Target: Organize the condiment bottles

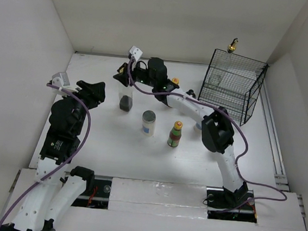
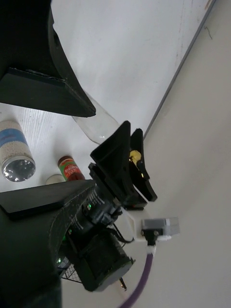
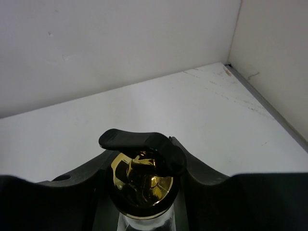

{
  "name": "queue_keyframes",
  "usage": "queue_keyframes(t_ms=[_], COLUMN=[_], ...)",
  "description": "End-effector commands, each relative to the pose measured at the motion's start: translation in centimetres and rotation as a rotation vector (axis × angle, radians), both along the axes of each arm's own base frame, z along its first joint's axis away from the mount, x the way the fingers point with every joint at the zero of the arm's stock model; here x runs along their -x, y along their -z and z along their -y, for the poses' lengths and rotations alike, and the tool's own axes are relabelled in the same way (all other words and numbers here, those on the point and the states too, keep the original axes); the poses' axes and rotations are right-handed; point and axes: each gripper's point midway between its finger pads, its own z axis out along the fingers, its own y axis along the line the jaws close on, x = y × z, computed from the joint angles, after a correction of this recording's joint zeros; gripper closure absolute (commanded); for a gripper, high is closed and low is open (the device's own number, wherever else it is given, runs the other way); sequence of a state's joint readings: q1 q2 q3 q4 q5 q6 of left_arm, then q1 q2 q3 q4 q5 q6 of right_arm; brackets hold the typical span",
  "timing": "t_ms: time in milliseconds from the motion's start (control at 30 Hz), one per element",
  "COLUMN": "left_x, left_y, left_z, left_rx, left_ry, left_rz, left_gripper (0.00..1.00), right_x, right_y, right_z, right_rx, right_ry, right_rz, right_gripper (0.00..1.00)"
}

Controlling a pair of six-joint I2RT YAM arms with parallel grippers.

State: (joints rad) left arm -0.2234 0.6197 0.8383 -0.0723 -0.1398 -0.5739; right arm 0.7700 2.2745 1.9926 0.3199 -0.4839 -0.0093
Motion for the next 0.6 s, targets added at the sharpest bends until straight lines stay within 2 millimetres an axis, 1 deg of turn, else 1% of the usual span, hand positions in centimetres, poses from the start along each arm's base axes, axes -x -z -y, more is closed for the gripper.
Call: queue_keyframes(t_ms=[0,67,100,133,167,200,267,300,333,400,433,500,533,567], left_x=[0.1,0.2,0.2,0.2,0.4,0.4,0.1,0.1,0.1,0.2,-0.1,-0.1,-0.1,0.2], left_y=[-2.3,-2.1,-2.1,-2.1,-2.3,-2.3,-2.0,-2.0,-2.3,-2.3,-2.0,-1.7,-2.0,-2.3], left_z=[0.0,0.0,0.0,0.0,0.0,-0.1,0.1,0.1,0.2,0.3,0.4,0.5,0.5,0.5], left_rx=[0.012,0.010,0.010,0.010,0.012,0.003,0.001,0.001,0.003,0.002,0.000,-0.002,0.000,0.002], left_ry=[0.001,0.001,0.001,0.001,0.001,0.000,0.009,0.010,0.010,0.019,0.019,0.028,0.028,0.028], left_rz=[0.068,0.059,0.059,0.059,0.068,0.069,0.058,0.058,0.067,0.068,0.057,0.048,0.057,0.069], left_gripper=[0.49,0.49,0.49,0.49,0.49,0.49,0.49,0.49,0.49,0.49,0.49,0.49,0.49,0.49], right_x=[4.4,4.2,5.4,5.4,4.9,5.8,5.5,4.5,5.3,4.4,4.9,4.6,4.0,4.4], right_y=[-22.0,-25.0,-27.5,-28.6,-29.4,-30.6,-31.1,-30.8,-31.5,-31.6,-31.5,-31.5,-31.5,-31.7], right_z=[5.3,8.1,9.9,11.4,13.1,14.9,17.2,18.9,20.6,24.1,25.8,28.6,30.7,32.4], right_rx=[-0.402,-0.454,-0.489,-0.506,-0.512,-0.523,-0.507,-0.481,-0.489,-0.490,-0.483,-0.485,-0.478,-0.472], right_ry=[0.033,0.105,0.130,0.164,0.211,0.223,0.275,0.319,0.341,0.448,0.484,0.571,0.628,0.667], right_rz=[0.281,0.297,0.316,0.326,0.326,0.342,0.331,0.301,0.298,0.290,0.280,0.272,0.273,0.269], right_gripper=[0.85,0.85,0.86,0.86,0.86,0.86,0.86,0.86,0.86,0.86,0.86,0.86,0.86,0.86])
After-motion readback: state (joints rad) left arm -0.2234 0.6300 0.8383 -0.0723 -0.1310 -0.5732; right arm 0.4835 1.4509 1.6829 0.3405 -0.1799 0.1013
